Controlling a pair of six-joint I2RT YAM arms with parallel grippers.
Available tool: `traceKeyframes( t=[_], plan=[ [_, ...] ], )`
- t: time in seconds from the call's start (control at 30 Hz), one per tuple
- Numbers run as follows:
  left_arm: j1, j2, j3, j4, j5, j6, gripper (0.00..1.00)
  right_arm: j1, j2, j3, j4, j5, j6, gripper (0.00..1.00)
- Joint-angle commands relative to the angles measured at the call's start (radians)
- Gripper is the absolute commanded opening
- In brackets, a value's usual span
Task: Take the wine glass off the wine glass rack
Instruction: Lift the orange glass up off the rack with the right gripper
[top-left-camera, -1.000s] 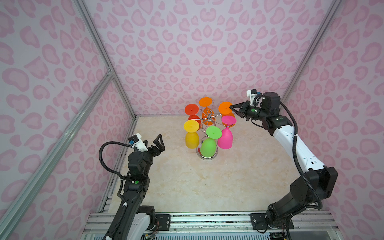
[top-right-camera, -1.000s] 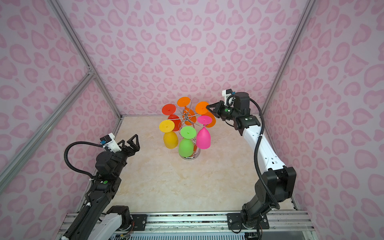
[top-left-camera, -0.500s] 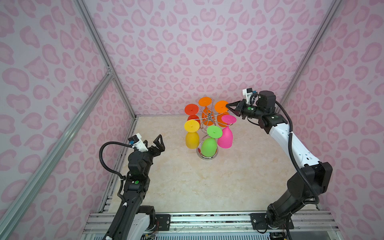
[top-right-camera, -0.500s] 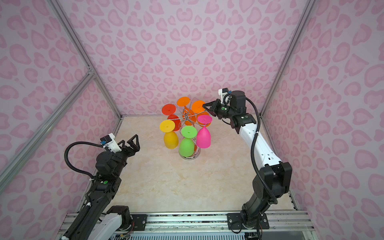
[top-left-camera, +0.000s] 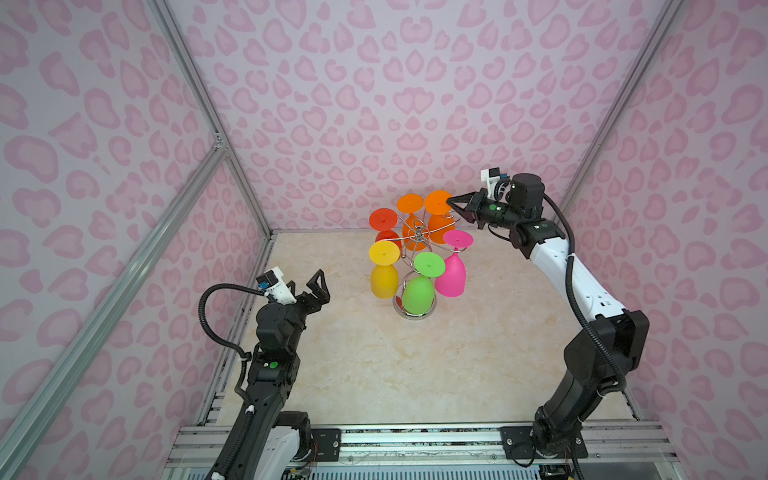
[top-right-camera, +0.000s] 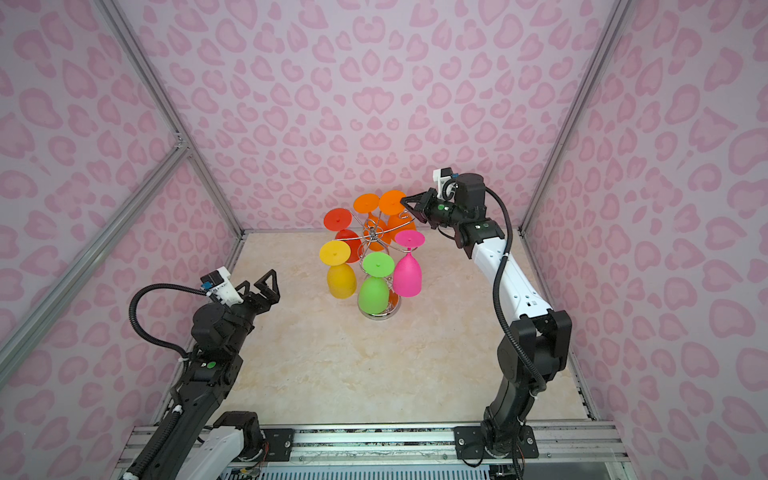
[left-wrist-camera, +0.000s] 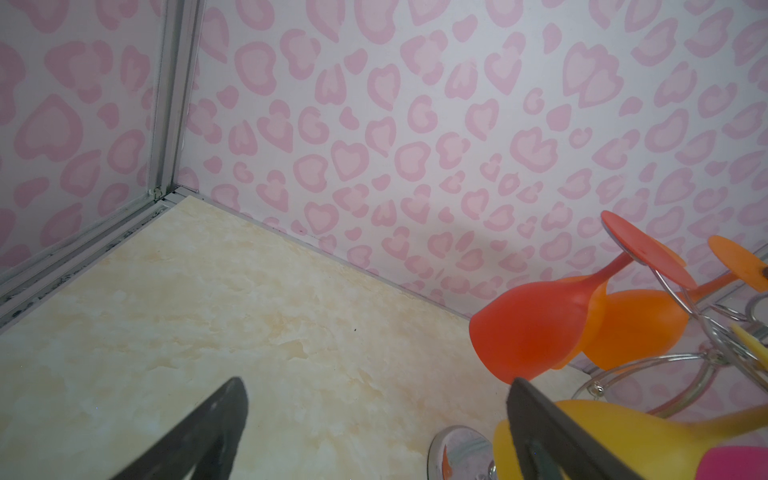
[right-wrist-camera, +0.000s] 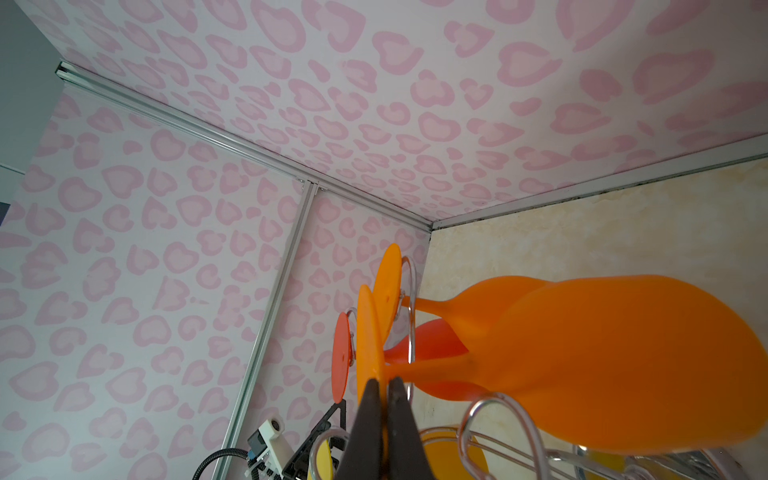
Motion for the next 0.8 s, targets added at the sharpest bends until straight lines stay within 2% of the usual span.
traceKeyframes(
  t=[0.0,0.23,0.47,0.6,0.77],
  plan=[
    [0.002,-0.004,-0.003,0.023,-0.001,-0.005,0.99,-0.011,0.028,0.020,0.059,0.017,0.018,0.00],
    [0.001,-0.020,0.008,0.013,-0.004,-0.002,0.99,-0.099,0.014,-0.049,0.254,0.058,0.119,0.00],
    [0.001,-0.061,0.062,0.006,0.030,-0.015,0.99,-0.228,-0.154,-0.254,0.524,0.072,0.233,0.00],
    [0.000,-0.072,0.131,0.027,0.126,-0.035,0.97,-0.259,-0.270,-0.380,0.745,0.050,0.320,0.00],
    [0.001,-0.026,0.249,0.095,0.368,-0.086,0.93,-0.250,-0.388,-0.465,1.020,0.019,0.446,0.00]
  ],
)
